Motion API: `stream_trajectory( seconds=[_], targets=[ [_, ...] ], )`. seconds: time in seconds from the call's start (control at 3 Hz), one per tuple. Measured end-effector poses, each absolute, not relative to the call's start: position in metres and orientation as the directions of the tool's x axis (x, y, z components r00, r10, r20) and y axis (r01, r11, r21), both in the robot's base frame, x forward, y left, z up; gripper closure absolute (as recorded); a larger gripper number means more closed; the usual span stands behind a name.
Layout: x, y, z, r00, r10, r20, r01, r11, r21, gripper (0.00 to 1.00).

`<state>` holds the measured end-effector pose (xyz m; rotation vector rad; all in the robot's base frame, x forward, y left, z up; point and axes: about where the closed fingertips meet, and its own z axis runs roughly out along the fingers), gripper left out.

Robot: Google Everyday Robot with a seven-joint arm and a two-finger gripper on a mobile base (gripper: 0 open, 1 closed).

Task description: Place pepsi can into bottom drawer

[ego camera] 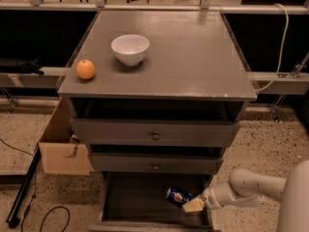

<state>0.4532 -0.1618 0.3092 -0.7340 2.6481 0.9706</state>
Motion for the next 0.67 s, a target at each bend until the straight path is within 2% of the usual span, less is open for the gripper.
stream_trajectory(
  seconds=[0.67],
  targets=[
    [0.455,-0.131,0.239,-0.866,-0.427,-0.261,-0.496,0.658,0.567,1.0]
  ],
)
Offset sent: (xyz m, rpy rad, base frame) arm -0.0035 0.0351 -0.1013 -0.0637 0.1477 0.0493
